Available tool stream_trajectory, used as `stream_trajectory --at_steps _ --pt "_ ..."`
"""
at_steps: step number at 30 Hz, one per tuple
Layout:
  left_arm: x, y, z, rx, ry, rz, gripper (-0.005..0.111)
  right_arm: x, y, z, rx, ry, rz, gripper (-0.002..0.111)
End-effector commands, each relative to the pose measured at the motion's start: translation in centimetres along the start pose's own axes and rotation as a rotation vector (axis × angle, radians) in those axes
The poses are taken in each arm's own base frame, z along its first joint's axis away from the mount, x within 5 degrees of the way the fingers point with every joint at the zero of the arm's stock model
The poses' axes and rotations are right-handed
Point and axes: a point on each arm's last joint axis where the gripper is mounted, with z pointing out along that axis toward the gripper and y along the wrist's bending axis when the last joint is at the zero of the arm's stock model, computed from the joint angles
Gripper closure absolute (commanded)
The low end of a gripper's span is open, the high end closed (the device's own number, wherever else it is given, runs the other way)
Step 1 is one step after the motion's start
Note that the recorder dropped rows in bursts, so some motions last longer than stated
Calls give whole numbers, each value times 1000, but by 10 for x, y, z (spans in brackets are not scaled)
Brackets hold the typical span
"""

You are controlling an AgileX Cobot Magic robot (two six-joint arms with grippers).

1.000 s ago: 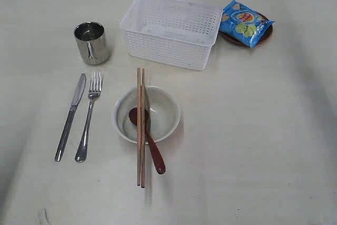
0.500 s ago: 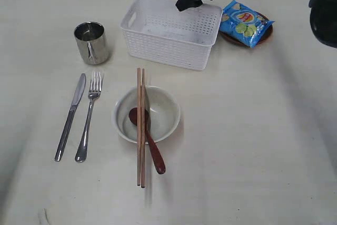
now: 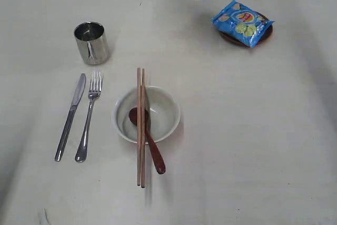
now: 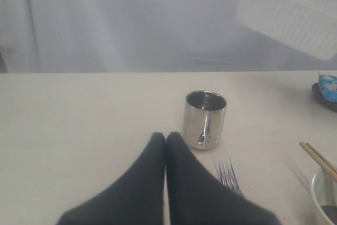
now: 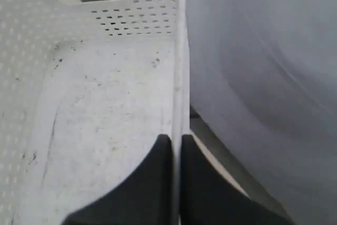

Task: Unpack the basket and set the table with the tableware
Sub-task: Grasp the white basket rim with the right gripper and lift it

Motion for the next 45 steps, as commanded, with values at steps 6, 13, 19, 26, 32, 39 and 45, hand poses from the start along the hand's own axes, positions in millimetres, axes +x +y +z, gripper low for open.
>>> stream_trajectory --at_steps 6,13,19,26,32,39,45 --pt "0 0 0 1 -7 0 107 139 -155 -116 282 60 497 109" --pt "0 0 0 1 -7 0 107 246 -188 -134 328 72 771 109" --pt "0 0 0 1 -7 0 107 306 -176 -101 256 178 825 109" --pt "0 0 0 2 -7 -5 107 279 -142 -46 117 252 662 109" --pt "0 0 0 2 -7 -5 107 222 -80 27 -20 364 473 109" --pt "0 0 0 2 -7 -5 107 181 -22 72 -108 411 420 109" --pt "0 0 0 2 -7 -5 107 159 -1 95 37 414 472 109"
